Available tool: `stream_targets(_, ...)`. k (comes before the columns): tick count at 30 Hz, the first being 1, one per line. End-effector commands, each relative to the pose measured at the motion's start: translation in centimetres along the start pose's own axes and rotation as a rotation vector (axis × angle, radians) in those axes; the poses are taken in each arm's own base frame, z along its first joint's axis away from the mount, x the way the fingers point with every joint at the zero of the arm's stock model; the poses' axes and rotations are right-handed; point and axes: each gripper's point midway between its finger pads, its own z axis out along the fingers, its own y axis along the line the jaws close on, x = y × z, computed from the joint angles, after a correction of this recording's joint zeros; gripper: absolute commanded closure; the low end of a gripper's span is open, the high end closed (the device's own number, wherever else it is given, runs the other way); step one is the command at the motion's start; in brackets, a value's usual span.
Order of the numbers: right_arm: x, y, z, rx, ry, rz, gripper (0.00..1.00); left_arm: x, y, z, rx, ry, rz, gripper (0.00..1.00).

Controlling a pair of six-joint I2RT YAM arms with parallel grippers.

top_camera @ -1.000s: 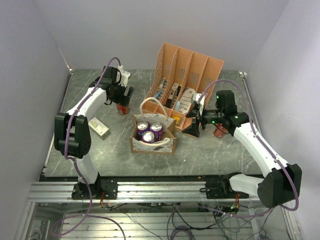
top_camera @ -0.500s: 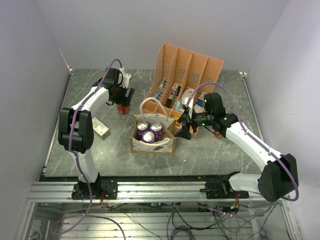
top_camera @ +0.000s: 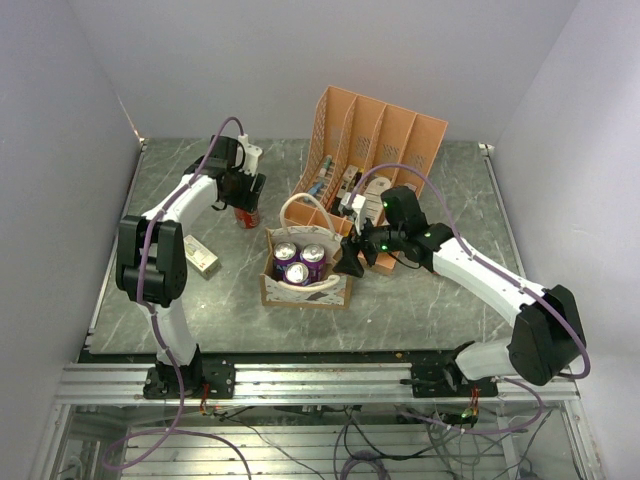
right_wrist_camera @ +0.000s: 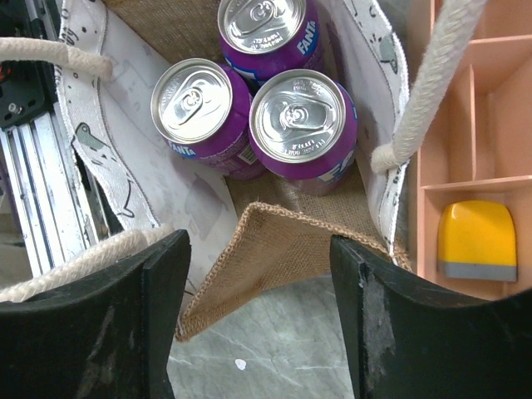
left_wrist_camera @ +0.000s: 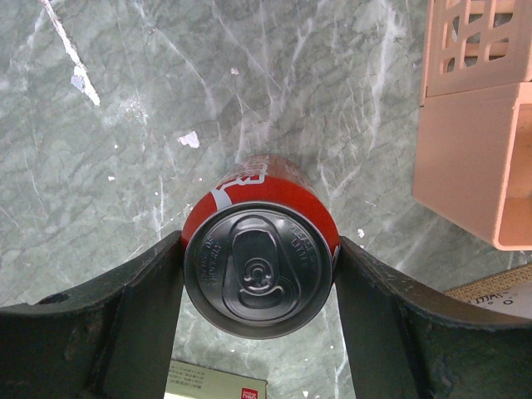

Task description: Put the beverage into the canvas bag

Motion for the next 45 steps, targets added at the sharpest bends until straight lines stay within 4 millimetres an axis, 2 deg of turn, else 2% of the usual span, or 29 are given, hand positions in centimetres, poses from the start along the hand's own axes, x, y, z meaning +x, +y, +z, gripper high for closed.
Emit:
stream_targets(1, -0.9, -0.7, 0.7, 0.043, -0.005, 0.017, 0.36, -1.0, -0.3, -0.8, 0.021, -0.049, 0.032, 0.50)
stream_targets(6, -1.0, -1.3, 0.9, 0.075, -0.009, 0.029, 0.45, -1.2, 0.1, -1.8, -0.007, -0.069, 0.056, 0.62)
stream_targets(12, -1.1, -1.4, 0.4, 0.112, -0.025, 0.031, 0.58, -2.0, 0.5, -4.0, -0.036, -0.098, 0.090, 0.80)
stream_targets(18, 0.1, -1.4, -0.5, 0.144, -0.023, 0.011, 0.71, -4.2, 0.8, -8.6, -0.082, -0.200, 0.130, 0.93)
stream_targets(23, 0.6, -0.9, -0.8, 0.125, -0.023, -0.005, 0.74, -6.5, -0.5, -13.9, -0.049, -0.309, 0.153, 0.93)
stream_targets(30, 1.5, -1.7, -1.5, 0.163, -0.027, 0.002, 0.73, -7.9, -4.7, -22.0, 0.108, -0.439, 0.250, 0.93)
stream_targets(33, 1.5, -2.2, -2.0, 0.184, -0.035, 0.018, 0.71, -7.9, -6.7, -25.6, 0.163, -0.484, 0.305, 0.93)
stream_targets(35, 1.5, -2.5, -2.2, 0.192, -0.039, 0.025, 0.67, -7.7, -7.9, -27.3, 0.192, -0.504, 0.347, 0.93)
stream_targets(39, 1.5, -2.4, -2.7, 0.180, -0.058, 0.039, 0.61, -6.9, -10.1, -29.6, 0.245, -0.522, 0.419, 0.93)
stream_targets(44, 1.7, -1.7, -2.7, 0.145, -0.068, 0.028, 0.52, -5.0, -13.3, -30.4, 0.393, -0.513, 0.455, 0.93)
stream_targets(45, 1.9, -2.4, -3.1, 0.166, -0.070, 0.039, 0.51, -4.7, -13.9, -30.4, 0.414, -0.505, 0.469, 0.93)
